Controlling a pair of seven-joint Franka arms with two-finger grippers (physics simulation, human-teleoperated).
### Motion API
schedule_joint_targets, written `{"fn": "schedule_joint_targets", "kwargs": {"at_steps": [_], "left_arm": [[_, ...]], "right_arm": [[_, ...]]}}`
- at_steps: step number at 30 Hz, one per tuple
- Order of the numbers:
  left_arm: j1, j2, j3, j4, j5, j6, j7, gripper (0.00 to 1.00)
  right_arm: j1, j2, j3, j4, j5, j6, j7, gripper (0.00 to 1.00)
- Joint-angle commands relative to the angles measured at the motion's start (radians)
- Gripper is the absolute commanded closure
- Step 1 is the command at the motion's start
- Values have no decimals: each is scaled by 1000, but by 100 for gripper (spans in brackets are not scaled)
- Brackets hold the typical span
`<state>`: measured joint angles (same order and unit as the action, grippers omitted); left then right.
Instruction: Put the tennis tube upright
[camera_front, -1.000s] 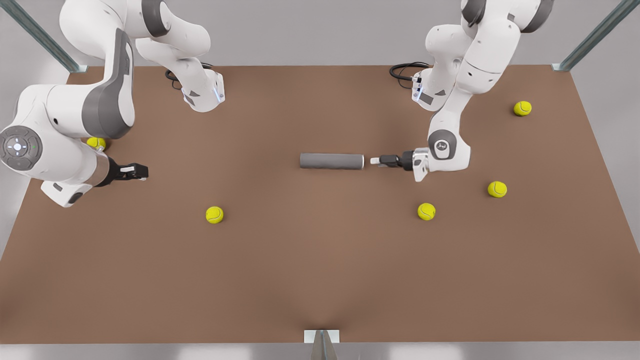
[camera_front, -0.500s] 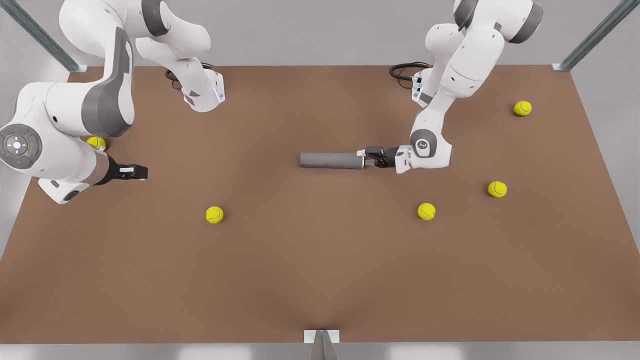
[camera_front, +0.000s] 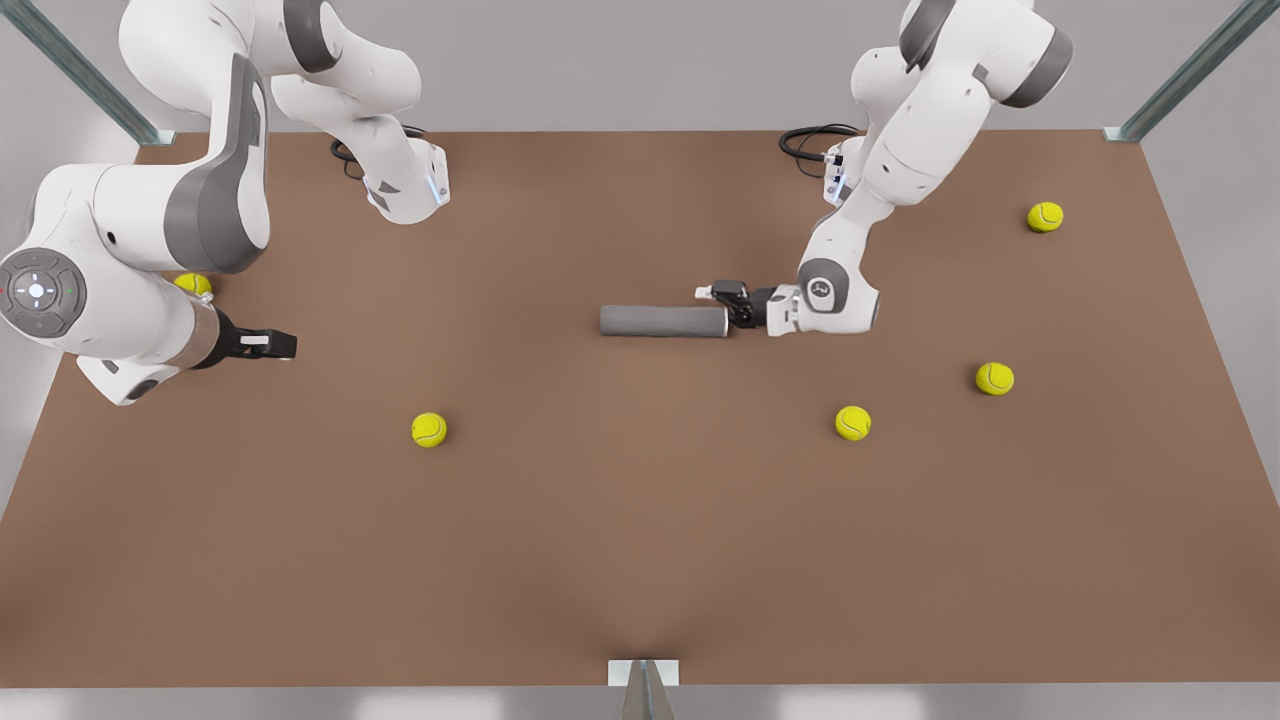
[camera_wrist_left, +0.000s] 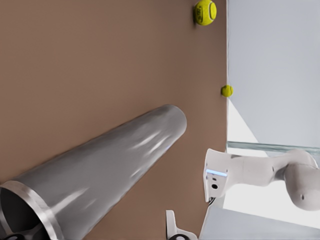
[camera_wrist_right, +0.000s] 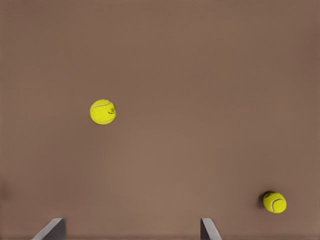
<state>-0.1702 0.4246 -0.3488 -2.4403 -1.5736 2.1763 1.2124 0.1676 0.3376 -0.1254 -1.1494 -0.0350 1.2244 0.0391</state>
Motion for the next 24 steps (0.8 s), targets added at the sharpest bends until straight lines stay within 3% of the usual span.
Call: {"fn": "schedule_joint_targets", "kwargs": {"at_steps": [1, 3, 6, 10, 12, 24], "left_arm": [[-3, 3, -6, 1, -5, 7, 85, 0], [-6, 3, -6, 3, -6, 7, 85, 2], [-6, 11, -6, 4, -3, 7, 85, 19], [-5, 14, -6, 12, -2, 7, 85, 30], [-6, 14, -6, 12, 1, 7, 85, 40], [-5, 14, -6, 18, 6, 5, 64, 63]], "right_arm": [[-3, -2, 0, 0, 1, 0, 28, 0], [-5, -2, 0, 0, 1, 0, 28, 0], [-3, 0, 0, 0, 1, 0, 28, 0], [-5, 0, 0, 0, 1, 0, 28, 0], [-5, 0, 0, 0, 1, 0, 28, 0], [-3, 0, 0, 0, 1, 0, 28, 0]]}}
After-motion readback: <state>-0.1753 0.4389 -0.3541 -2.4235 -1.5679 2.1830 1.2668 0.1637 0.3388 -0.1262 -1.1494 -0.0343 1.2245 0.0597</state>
